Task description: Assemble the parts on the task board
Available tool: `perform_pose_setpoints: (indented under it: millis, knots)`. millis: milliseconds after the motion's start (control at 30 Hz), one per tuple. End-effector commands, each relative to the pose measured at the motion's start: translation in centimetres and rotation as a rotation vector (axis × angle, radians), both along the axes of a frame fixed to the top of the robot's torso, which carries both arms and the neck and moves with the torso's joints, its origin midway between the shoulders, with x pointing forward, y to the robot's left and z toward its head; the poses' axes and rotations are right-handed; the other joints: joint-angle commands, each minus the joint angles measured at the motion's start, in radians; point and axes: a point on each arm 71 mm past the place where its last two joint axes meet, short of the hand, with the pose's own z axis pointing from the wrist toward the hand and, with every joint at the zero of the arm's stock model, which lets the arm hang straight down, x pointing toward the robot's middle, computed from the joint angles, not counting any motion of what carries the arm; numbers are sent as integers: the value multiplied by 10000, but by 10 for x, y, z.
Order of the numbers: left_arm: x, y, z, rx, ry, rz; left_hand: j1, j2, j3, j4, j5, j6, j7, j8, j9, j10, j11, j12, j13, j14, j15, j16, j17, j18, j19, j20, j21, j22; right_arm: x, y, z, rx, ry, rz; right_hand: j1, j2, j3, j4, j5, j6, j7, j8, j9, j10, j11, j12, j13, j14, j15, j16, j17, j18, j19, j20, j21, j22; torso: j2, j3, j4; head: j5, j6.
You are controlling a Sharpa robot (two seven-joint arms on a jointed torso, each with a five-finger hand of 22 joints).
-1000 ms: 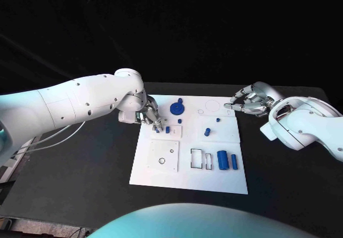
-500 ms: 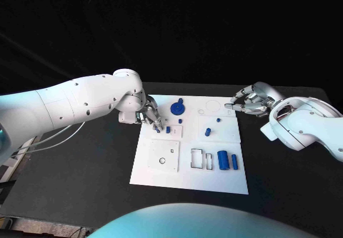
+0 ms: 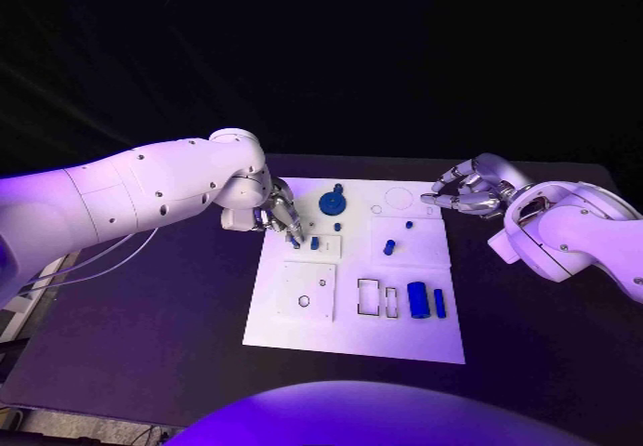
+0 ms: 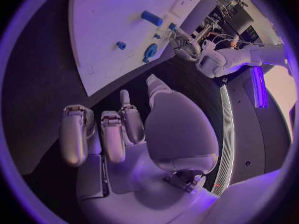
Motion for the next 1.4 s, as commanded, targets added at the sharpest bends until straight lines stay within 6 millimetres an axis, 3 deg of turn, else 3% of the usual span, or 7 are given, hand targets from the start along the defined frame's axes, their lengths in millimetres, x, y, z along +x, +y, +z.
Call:
perform_pose_setpoints:
  millis: [33, 567, 1033, 1167, 1333, 1400]
  knots:
    - [2, 4, -4, 277, -376, 419, 234, 348, 1452, -1475, 45, -209, -100, -640, 4, -77, 36, -47, -17, 1058, 94, 36, 2634, 7, 714, 76, -51, 2430, 0, 1, 0, -121, 9, 152, 134, -5, -49, 19, 53, -70, 21, 34, 10, -66, -17, -38, 661, 1042, -55, 40, 2627, 205, 171, -63, -62, 1738, 1, -4, 5, 2, 1]
    - [3, 5, -3, 231, -581, 568, 243, 410, 1609, -1615, 153, -242, -25, -647, 104, -185, 102, -83, -58, 1058, 156, 36, 2634, 10, 710, 139, -61, 2427, 0, 1, 0, -124, 12, 153, 134, -5, -49, 19, 53, -70, 21, 34, 10, -66, -17, -38, 661, 1042, -55, 40, 2627, 205, 171, -63, -62, 1738, 0, 2, 1, 5, 1]
    - [-3, 6, -3, -159, -267, 555, 72, 351, 1921, -1849, 860, 43, -39, -634, 295, -81, 100, 66, 80, 1058, 164, 36, 2634, 5, 728, 180, -25, 2437, 0, 1, -1, -126, 15, 155, 134, -5, -49, 19, 53, -70, 21, 34, 10, -66, -17, -38, 661, 1042, -55, 40, 2627, 205, 171, -63, -62, 1738, -2, -2, -1, 22, 1]
    - [-11, 7, 2, -699, -237, 778, -129, 262, 2007, -1929, 1538, 150, -76, -565, 437, -1, 70, 143, 159, 1058, 132, 36, 2634, -1, 743, 155, 7, 2446, 0, 1, -1, -128, 14, 145, 134, -5, -49, 19, 53, -70, 21, 34, 10, -66, -17, -38, 661, 1042, -55, 40, 2627, 205, 171, -63, -62, 1738, -10, -1, 13, 32, 1]
    - [-18, 8, 8, -1253, -358, 1111, -599, 50, 2080, -2039, 3190, 279, -160, -248, 659, 127, -13, 266, 298, 1058, 51, 36, 2634, -9, 763, 76, 54, 2458, 0, 0, -1, -130, 13, 132, 134, -5, -49, 19, 53, -70, 21, 34, 10, -66, -17, -38, 661, 1042, -55, 40, 2627, 205, 171, -63, -62, 1738, -26, 2, 36, 34, 1]
    - [-20, 9, 10, -1376, -439, 1208, -753, -17, 2103, -2085, 3672, 321, -193, -115, 706, 138, -33, 267, 296, 1058, 19, 36, 2634, -12, 769, 47, 68, 2461, 0, 0, -1, -131, 14, 130, 134, -5, -49, 19, 53, -70, 21, 34, 10, -66, -17, -38, 661, 1042, -55, 40, 2627, 205, 171, -63, -62, 1738, -22, 3, 26, 47, 1]
